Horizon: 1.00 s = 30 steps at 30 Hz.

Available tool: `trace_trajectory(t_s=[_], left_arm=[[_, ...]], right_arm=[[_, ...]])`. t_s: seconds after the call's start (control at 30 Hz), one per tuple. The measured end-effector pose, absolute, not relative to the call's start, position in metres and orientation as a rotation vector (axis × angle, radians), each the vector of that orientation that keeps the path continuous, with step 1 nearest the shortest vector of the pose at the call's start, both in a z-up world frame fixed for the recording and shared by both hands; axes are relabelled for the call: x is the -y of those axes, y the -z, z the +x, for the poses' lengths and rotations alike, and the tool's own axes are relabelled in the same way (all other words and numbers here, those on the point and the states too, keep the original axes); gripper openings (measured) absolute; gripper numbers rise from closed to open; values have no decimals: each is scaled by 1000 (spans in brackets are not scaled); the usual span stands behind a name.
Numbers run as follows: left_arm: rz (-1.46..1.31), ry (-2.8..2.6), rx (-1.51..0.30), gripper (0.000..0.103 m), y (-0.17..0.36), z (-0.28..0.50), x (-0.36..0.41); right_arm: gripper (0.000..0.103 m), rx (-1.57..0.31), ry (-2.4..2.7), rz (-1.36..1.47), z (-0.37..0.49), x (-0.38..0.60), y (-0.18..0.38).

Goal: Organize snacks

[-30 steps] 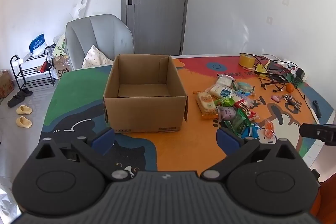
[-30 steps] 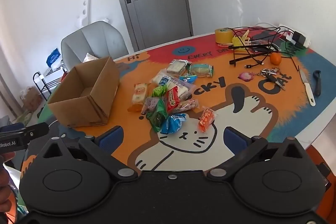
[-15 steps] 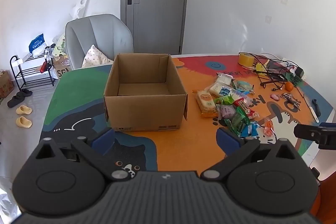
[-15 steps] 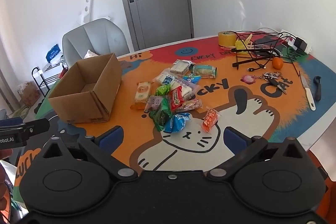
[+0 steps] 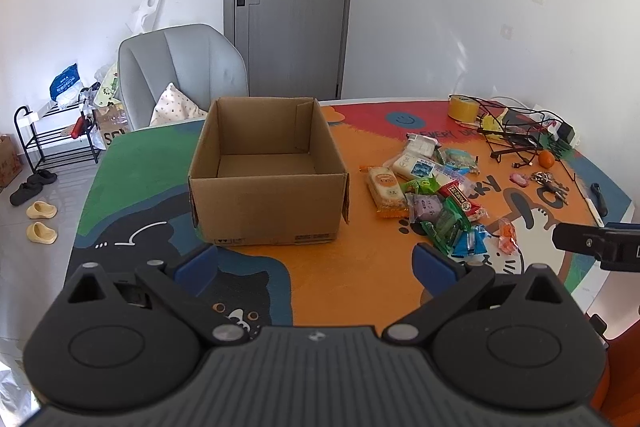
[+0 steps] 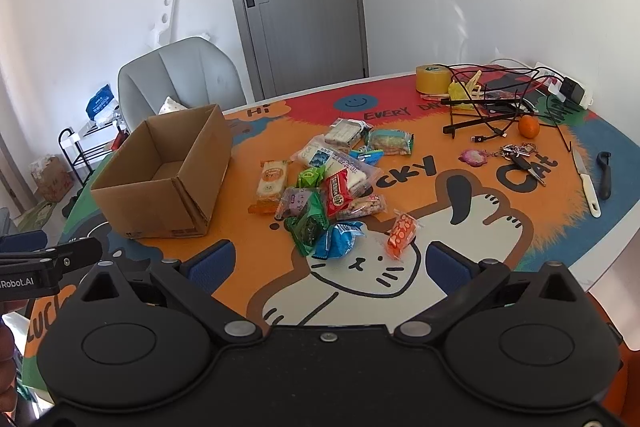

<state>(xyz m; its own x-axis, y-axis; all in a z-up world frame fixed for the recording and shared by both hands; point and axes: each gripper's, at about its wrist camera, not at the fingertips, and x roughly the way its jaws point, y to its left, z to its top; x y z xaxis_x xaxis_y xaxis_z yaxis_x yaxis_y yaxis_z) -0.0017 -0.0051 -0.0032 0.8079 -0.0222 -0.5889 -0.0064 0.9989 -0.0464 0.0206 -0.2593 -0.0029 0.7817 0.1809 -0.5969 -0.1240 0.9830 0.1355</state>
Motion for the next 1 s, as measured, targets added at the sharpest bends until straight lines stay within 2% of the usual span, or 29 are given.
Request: trace_trajectory(t_s=[1.0], left_arm=[[-56, 10, -625, 102, 5, -2, 4]], right_arm=[[103, -652, -151, 87, 21, 260, 7]])
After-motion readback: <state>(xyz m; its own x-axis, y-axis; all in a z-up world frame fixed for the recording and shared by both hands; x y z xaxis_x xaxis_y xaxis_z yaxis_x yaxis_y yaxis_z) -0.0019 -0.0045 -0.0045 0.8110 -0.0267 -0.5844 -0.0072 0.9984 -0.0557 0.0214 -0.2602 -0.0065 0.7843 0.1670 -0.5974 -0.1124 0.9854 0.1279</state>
